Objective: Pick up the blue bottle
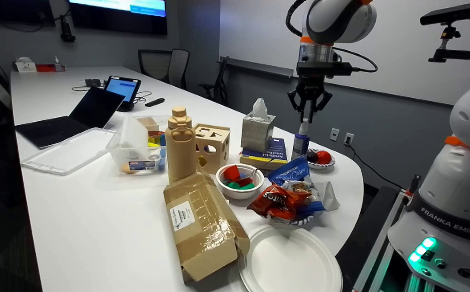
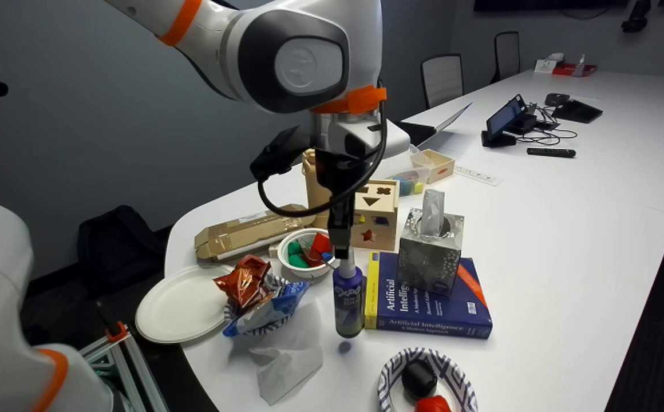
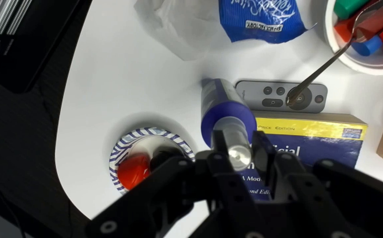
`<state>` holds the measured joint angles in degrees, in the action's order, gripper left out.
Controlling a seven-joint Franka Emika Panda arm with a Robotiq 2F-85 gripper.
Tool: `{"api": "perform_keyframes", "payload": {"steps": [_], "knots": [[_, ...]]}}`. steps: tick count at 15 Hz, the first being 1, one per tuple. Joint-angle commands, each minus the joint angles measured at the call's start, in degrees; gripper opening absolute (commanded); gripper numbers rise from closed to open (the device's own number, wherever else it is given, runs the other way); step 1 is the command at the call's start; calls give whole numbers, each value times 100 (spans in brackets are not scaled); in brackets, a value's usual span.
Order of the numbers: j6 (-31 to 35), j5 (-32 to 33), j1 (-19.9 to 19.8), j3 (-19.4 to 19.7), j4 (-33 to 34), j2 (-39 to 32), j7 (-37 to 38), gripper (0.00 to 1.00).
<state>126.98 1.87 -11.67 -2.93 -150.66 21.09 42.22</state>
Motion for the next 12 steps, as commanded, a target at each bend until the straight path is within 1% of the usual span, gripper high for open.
{"api": "perform_keyframes", "payload": {"steps": [1,4,12], "knots": [[-91,312,13,-135,33,164,416,6],[-50,155,52,-79,21,137,554,6],[-38,266,33,-72,2,60,770,6]]}}
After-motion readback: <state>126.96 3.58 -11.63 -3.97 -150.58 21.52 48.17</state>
